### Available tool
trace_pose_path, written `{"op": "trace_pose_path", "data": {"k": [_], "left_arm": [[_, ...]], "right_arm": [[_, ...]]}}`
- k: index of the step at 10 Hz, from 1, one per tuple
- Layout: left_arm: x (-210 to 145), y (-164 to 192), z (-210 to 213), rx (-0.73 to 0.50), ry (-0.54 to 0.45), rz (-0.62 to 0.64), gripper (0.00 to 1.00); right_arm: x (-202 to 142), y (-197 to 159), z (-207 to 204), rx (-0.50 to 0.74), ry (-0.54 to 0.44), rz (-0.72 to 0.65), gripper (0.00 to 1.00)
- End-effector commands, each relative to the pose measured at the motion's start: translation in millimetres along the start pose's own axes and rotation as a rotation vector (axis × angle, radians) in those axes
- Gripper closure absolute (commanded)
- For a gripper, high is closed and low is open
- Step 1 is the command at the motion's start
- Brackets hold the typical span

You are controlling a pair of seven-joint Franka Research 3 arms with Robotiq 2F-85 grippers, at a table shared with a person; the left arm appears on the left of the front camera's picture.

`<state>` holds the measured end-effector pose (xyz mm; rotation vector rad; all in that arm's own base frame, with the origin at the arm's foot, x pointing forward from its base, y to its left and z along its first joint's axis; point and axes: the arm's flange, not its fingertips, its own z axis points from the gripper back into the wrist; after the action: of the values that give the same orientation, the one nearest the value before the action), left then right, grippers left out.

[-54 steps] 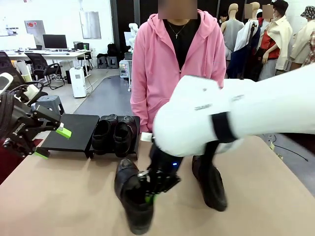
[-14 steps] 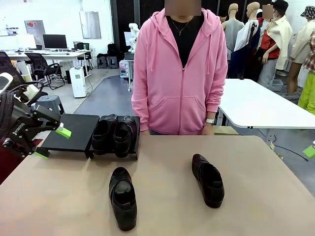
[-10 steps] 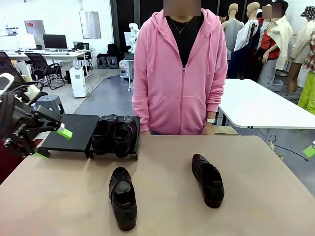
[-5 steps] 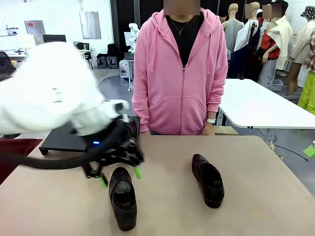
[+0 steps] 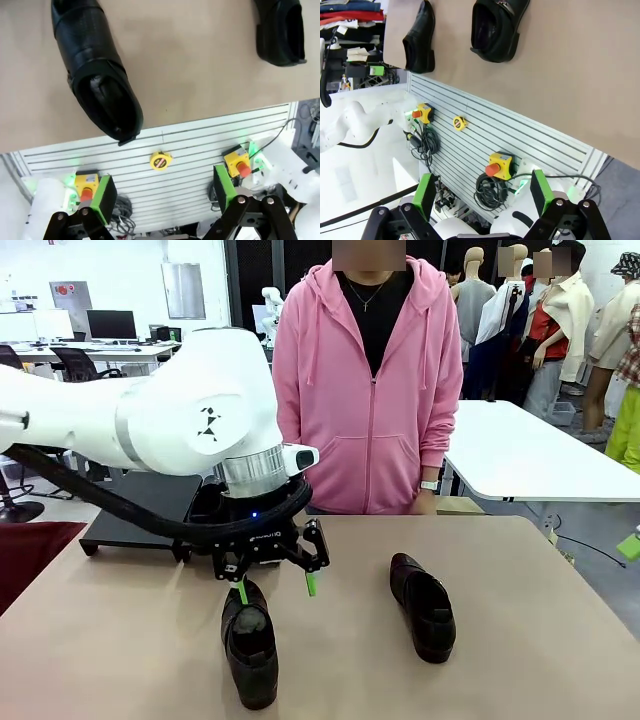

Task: Organize the shoes by placing them on the stand.
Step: Place the Shoe from the middle of the table onto the Shoes Stand.

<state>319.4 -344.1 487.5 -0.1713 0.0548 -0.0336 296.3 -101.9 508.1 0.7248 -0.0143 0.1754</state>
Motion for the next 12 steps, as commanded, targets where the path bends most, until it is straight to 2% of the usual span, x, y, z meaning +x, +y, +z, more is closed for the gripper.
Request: {"op": "trace_pose_path", "data": {"k": [1, 3, 4, 5, 7, 10, 11, 12], "left_arm": [[8.4, -1.6, -0.6, 0.011, -0.004, -0.001, 0.00], [33.0, 3.0, -38.3, 0.036, -0.028, 0.204, 0.00], [47.2, 3.5, -58.7, 0.050, 0.029, 0.185, 0.00], [61.2, 6.9, -79.5, 0.087, 0.034, 0.228, 0.00], [76.8, 12.0, -114.7, 0.122, -0.013, 0.299, 0.00], [80.2, 14.8, -138.3, 0.125, -0.003, 0.284, 0.00], [80.5, 16.3, -137.4, 0.129, -0.022, 0.273, 0.13], [80.4, 16.8, -135.4, 0.123, -0.017, 0.279, 0.73]], "right_arm": [[-0.7, 0.9, 4.8, -0.003, 0.014, -0.017, 0.00], [-0.7, 0.9, 4.8, -0.003, 0.014, -0.017, 0.00], [-0.7, 0.9, 4.8, -0.003, 0.014, -0.017, 0.00], [-0.7, 0.9, 4.8, -0.003, 0.014, -0.017, 0.00], [-0.7, 0.9, 4.8, -0.003, 0.014, -0.017, 0.00], [-0.7, 0.9, 4.8, -0.003, 0.014, -0.017, 0.00], [-0.7, 0.9, 4.8, -0.003, 0.014, -0.017, 0.00], [-0.7, 0.9, 4.8, -0.003, 0.014, -0.017, 0.00]]}}
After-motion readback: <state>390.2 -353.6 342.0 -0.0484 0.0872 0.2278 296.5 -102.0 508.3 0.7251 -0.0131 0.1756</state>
